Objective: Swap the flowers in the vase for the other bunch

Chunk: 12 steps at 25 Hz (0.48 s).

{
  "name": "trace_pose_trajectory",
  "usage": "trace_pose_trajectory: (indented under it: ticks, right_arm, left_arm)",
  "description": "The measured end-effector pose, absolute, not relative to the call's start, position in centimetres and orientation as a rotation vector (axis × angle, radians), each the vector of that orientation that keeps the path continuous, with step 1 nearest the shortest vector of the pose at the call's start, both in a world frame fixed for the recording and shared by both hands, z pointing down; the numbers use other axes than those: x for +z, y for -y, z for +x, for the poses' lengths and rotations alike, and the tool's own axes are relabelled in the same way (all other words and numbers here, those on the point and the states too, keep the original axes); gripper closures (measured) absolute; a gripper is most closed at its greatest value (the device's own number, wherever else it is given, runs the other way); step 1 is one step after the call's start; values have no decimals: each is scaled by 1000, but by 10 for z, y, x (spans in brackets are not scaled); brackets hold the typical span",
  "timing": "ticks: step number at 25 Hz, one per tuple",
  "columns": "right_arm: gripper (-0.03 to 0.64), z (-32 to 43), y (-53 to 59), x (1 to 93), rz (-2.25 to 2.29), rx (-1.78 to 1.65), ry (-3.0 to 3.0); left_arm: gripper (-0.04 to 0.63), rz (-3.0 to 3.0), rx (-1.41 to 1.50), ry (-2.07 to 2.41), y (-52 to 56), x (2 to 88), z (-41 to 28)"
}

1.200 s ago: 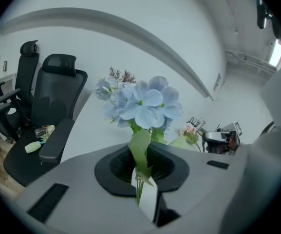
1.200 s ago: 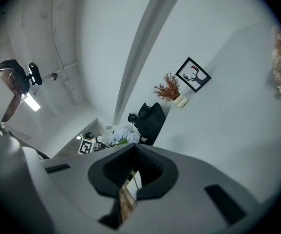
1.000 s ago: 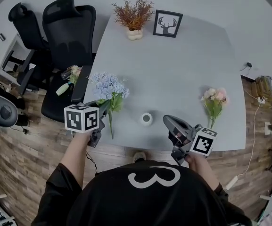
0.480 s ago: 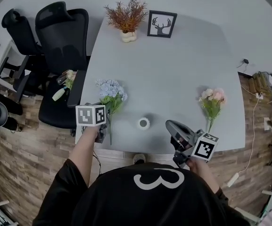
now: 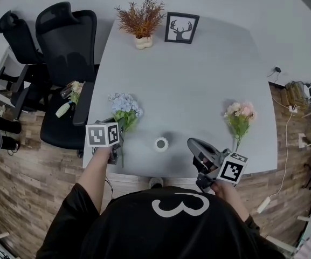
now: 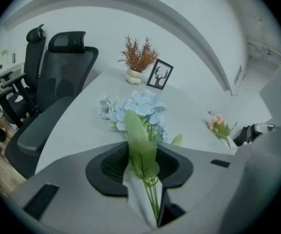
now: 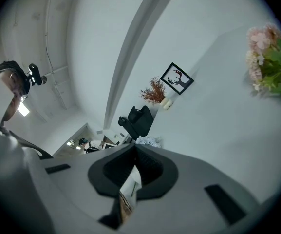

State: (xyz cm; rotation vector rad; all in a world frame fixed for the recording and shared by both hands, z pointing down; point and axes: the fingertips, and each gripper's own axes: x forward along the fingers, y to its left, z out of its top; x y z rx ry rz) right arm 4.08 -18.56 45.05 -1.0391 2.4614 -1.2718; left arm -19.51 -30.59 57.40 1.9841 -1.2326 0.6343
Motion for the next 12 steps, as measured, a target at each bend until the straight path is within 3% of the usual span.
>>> trace_pose_trajectory:
  ticks: [2, 5, 12]
  right_arm:
    - [609, 40, 186, 450, -1032, -1267, -2467]
    - [609, 37, 186, 447, -1017, -1250, -2484]
    - [609, 34, 174, 446, -994, -1256, -2515]
  left_arm:
    - [396, 1995, 639, 1316, 309, 573, -201]
    - [299, 2025, 625, 1389, 311, 568, -204]
    - [235, 2121, 520, 1470, 304, 540, -203]
